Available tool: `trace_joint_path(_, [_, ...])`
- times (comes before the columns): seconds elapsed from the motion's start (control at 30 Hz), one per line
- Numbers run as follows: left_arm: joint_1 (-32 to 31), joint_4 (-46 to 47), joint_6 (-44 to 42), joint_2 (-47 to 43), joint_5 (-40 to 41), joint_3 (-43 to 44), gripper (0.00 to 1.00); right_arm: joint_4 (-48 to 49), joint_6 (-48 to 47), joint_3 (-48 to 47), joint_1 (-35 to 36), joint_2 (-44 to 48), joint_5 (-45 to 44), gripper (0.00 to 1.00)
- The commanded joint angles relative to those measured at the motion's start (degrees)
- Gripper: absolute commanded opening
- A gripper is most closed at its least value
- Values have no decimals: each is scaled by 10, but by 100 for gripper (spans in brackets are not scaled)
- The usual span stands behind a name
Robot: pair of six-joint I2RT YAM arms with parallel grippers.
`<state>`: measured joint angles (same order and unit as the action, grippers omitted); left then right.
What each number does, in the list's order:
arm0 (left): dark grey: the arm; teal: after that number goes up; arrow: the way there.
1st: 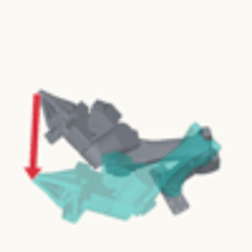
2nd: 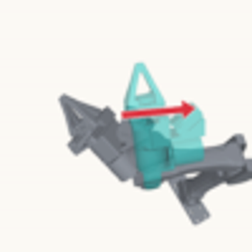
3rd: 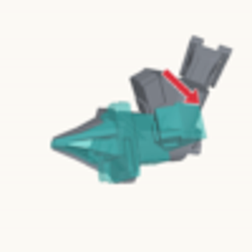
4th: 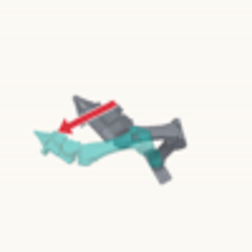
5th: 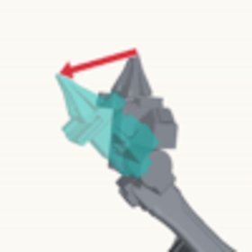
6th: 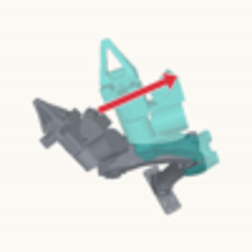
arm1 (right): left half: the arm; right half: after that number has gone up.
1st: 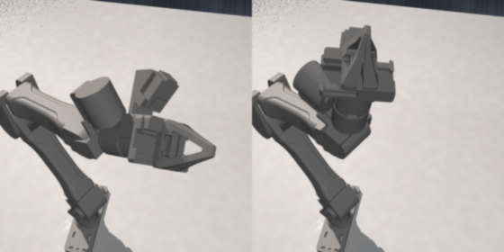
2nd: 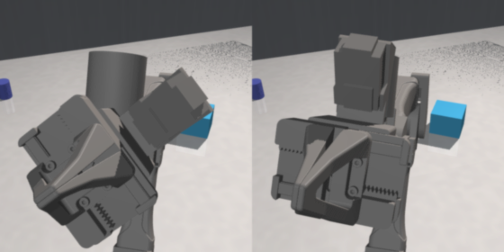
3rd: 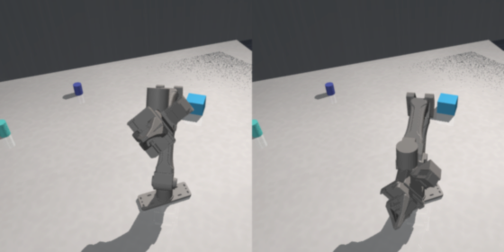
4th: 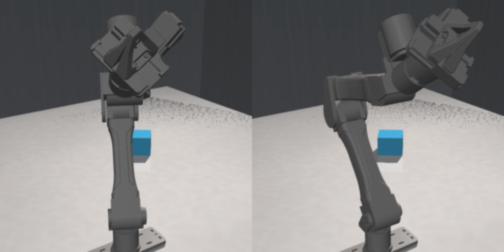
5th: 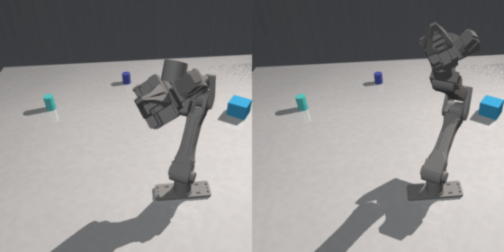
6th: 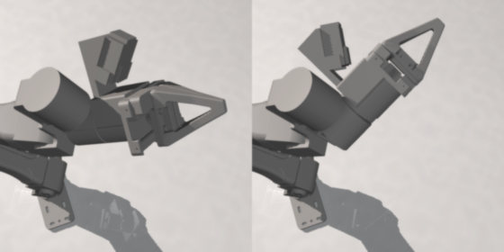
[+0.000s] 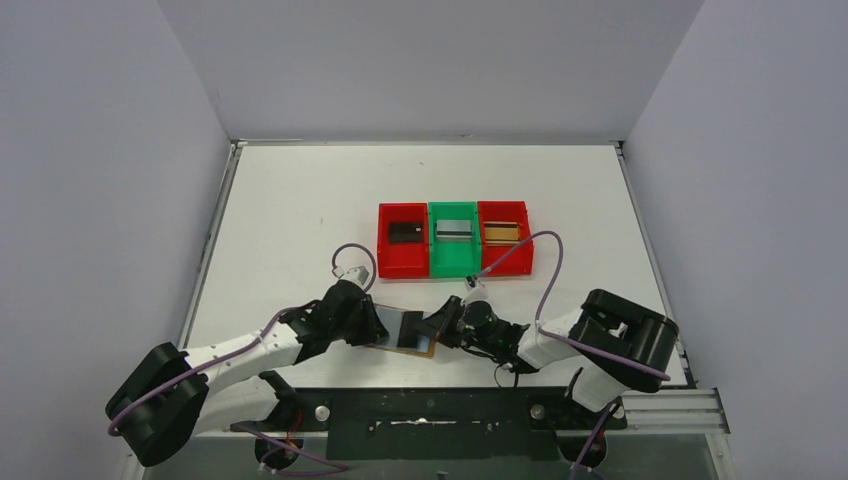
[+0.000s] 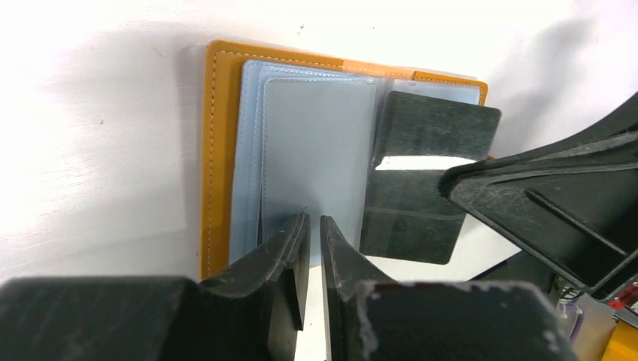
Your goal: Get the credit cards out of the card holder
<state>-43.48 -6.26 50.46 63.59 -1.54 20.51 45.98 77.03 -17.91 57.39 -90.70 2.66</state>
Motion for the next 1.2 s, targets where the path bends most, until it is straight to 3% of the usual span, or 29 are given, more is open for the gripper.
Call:
trace_joint_path(0.0, [-2, -29, -5, 0, 21, 3, 12, -55, -23, 7, -5, 55, -39, 0])
trace_joint_path(0.27, [-2, -43, -14, -37, 15, 30, 17, -172, -81, -15, -5, 152, -84, 0])
trace_joint_path(0.43, [-1, -83, -24, -63, 27, 75, 30, -241, -125, -27, -5, 215, -123, 0])
trace_joint_path(0.67, [19, -155, -61, -78, 57, 138, 55, -252, -204, -24, -2, 278, -165, 0])
trace_joint_path(0.77, [87, -206, -100, -77, 43, 182, 62, -255, -252, -31, 5, 301, -191, 0])
trace_joint_path(1.03, [341, -265, -218, -111, -15, 267, 79, -266, -435, -101, 9, 299, -220, 0])
trace_joint_path(1.17, [399, -230, -231, -149, -18, 247, 83, -291, -544, -171, 10, 263, -221, 0])
